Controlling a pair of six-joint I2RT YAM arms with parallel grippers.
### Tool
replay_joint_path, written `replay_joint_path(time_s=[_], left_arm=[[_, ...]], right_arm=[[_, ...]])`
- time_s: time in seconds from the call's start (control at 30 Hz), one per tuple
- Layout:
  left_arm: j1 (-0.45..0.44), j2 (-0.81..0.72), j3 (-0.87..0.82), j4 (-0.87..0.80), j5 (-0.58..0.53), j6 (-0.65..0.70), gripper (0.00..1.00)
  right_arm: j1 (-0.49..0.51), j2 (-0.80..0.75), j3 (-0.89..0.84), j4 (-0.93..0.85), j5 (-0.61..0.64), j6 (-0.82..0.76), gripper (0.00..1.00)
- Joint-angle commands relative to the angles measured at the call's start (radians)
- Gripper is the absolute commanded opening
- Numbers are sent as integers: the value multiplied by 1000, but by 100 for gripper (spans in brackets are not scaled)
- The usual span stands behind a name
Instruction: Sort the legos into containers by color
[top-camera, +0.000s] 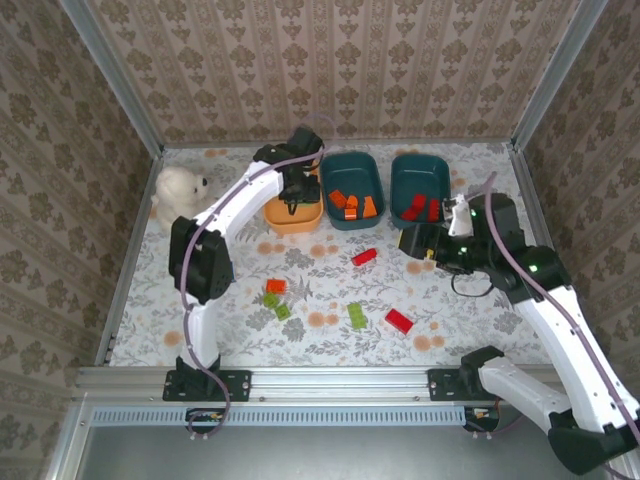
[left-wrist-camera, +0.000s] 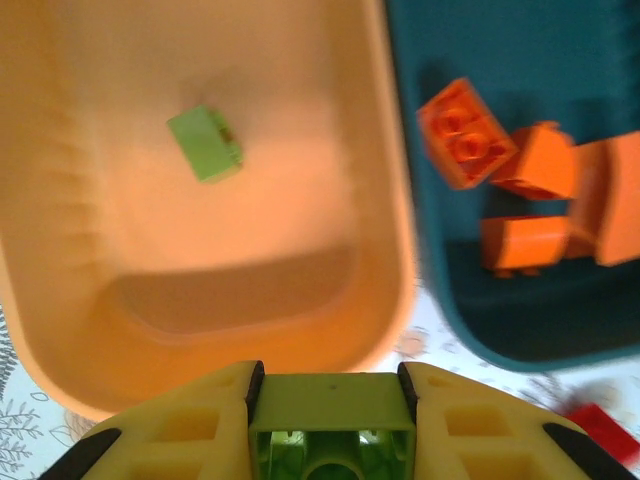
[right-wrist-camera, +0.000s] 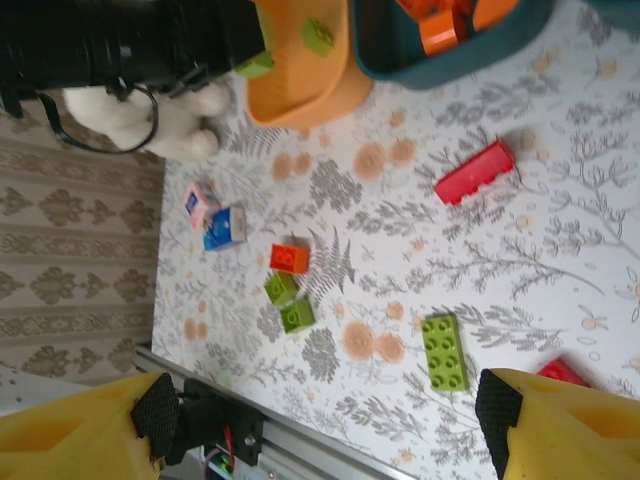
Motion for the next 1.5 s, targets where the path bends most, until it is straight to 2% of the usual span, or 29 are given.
replay_joint_path(time_s=[0.0,0.27,0.6,0.8,1.03,1.3,1.47], left_arm=[[38,54,22,-66,-1,28,22],[70,188,87,-113,-66,83,23],[73,276,167,-133,-137,99,26],[75,277,154,-120,-141,108,34],[62,246,191,-114,-175,125,51],[45,158,203,-113,-214,122,55],[35,-7,107,-77,-174,51,59]], right_arm=[[9,27,5,25,-57,-1,81],[22,59,-7,44,-50,6,81],[39,61,-37,22,-45,4,81],[46,67,-37,-38,-20,-21,81],[61,68,-39,-52,-14,-24,81],[94,80,-27,-57,8,-26,80],[135,113,18,-136,116,-54,78]])
